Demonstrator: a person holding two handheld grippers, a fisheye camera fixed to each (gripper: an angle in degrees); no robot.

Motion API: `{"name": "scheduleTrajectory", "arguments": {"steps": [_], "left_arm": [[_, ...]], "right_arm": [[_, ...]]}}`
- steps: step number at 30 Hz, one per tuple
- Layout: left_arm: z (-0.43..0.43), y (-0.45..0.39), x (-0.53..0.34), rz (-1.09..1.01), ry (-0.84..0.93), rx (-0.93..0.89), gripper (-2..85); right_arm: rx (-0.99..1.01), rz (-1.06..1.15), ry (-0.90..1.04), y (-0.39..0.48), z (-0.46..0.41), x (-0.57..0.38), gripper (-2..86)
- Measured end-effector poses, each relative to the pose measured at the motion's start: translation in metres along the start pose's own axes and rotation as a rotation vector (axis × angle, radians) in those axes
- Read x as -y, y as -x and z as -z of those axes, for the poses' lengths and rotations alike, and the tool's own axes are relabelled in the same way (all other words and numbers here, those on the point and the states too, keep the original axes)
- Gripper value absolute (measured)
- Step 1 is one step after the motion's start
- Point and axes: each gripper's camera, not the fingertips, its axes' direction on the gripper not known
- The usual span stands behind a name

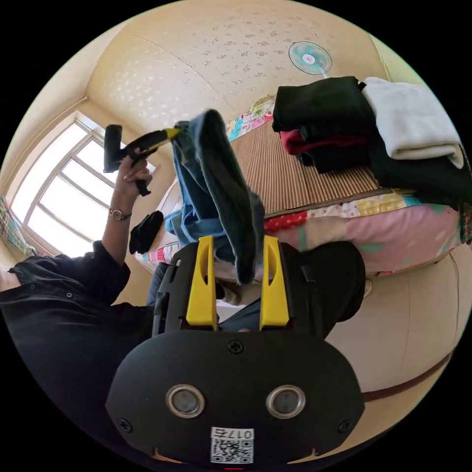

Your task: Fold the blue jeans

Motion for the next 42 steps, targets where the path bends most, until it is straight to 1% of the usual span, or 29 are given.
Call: {"name": "scheduleTrajectory", "arguments": {"steps": [3, 6, 9, 10, 11, 12, 13, 14, 16, 18, 19, 20, 22, 23, 25, 27, 28, 29, 30, 31, 32, 34, 36, 37, 38, 39, 40, 41, 42], "left_arm": [[0.085, -0.009, -0.014, -0.028, -0.157, 0.02, 0.7], [0.147, -0.03, -0.036, -0.092, -0.26, 0.069, 0.6], [0.193, -0.052, -0.06, -0.147, -0.304, 0.135, 0.6], [0.201, -0.056, -0.065, -0.15, -0.311, 0.15, 0.5], [0.216, -0.062, -0.075, -0.15, -0.33, 0.179, 0.5], [0.229, -0.067, -0.086, -0.155, -0.349, 0.203, 0.4], [0.236, -0.069, -0.092, -0.158, -0.356, 0.211, 0.4], [0.248, -0.071, -0.103, -0.156, -0.364, 0.207, 0.4], [0.27, -0.07, -0.123, -0.138, -0.389, 0.168, 0.3], [0.302, -0.069, -0.153, -0.128, -0.443, 0.138, 0.1], [0.309, -0.07, -0.159, -0.127, -0.445, 0.151, 0.1], [0.323, -0.071, -0.172, -0.121, -0.448, 0.184, 0.0], [0.343, -0.073, -0.191, -0.103, -0.455, 0.216, -0.1], [0.358, -0.076, -0.203, -0.111, -0.469, 0.217, -0.1], [0.383, -0.083, -0.223, -0.131, -0.514, 0.206, -0.1], [0.414, -0.095, -0.243, -0.186, -0.582, 0.146, -0.2], [0.42, -0.098, -0.246, -0.209, -0.592, 0.13, -0.2], [0.432, -0.106, -0.252, -0.25, -0.606, 0.102, -0.2], [0.441, -0.111, -0.256, -0.275, -0.617, 0.074, -0.2], [0.445, -0.113, -0.258, -0.285, -0.621, 0.059, -0.2], [0.45, -0.116, -0.261, -0.297, -0.627, 0.032, -0.2], [0.456, -0.12, -0.264, -0.307, -0.627, 0.005, -0.2], [0.457, -0.126, -0.269, -0.311, -0.61, -0.012, -0.2], [0.456, -0.127, -0.271, -0.309, -0.607, -0.015, -0.2], [0.456, -0.128, -0.275, -0.295, -0.6, -0.015, -0.2], [0.458, -0.128, -0.28, -0.263, -0.596, -0.008, -0.2], [0.46, -0.128, -0.283, -0.247, -0.601, -0.005, -0.2], [0.471, -0.128, -0.293, -0.222, -0.632, 0.0, -0.3], [0.487, -0.131, -0.308, -0.203, -0.686, 0.018, -0.4]], "right_arm": [[0.126, -0.032, -0.02, -0.026, -0.021, -0.001, 18.2], [0.245, -0.049, -0.068, -0.056, -0.048, 0.011, 20.5], [0.521, -0.047, -0.184, -0.078, -0.066, 0.046, 22.1], [0.646, -0.042, -0.205, -0.08, -0.075, 0.067, 22.6], [0.78, -0.035, -0.177, -0.077, -0.087, 0.09, 23.2], [0.847, -0.03, -0.151, -0.073, -0.095, 0.102, 23.5], [0.949, -0.012, -0.067, -0.061, -0.113, 0.123, 24.0], [1.012, 0.026, 0.018, -0.048, -0.132, 0.142, 24.1], [1.053, 0.014, 0.126, -0.039, -0.158, 0.159, 23.4], [1.18, -0.008, 0.201, -0.036, -0.177, 0.166, 20.9], [1.244, 0.012, 0.2, -0.034, -0.179, 0.165, 13.3], [1.311, 0.061, 0.164, -0.029, -0.172, 0.164, 7.5], [1.41, 0.11, 0.1, -0.022, -0.149, 0.165, 2.9], [1.468, 0.155, 0.009, -0.02, -0.124, 0.167, 2.1], [1.479, 0.228, -0.124, -0.017, -0.078, 0.176, 1.7], [1.349, 0.312, -0.144, -0.008, -0.037, 0.187, 1.9], [1.22, 0.373, -0.098, 0.002, -0.02, 0.191, 2.6], [1.116, 0.407, -0.003, 0.014, -0.016, 0.191, 4.5], [1.084, 0.414, 0.053, 0.019, -0.018, 0.188, 6.1], [1.054, 0.422, 0.168, 0.027, -0.028, 0.178, 12.1], [1.051, 0.43, 0.269, 0.032, -0.043, 0.16, 21.0], [1.081, 0.428, 0.311, 0.029, -0.066, 0.121, 23.0], [1.126, 0.366, 0.297, 0.02, -0.092, 0.081, 23.6], [1.221, 0.298, 0.3, 0.015, -0.109, 0.058, 23.1], [1.392, 0.225, 0.288, 0.013, -0.119, 0.043, 20.8], [1.49, 0.21, 0.253, 0.012, -0.118, 0.038, 18.8], [1.629, 0.203, 0.156, 0.013, -0.105, 0.035, 13.2], [1.667, 0.224, 0.026, 0.015, -0.078, 0.04, 6.1], [1.646, 0.238, -0.033, 0.015, -0.06, 0.045, 5.7]]}}
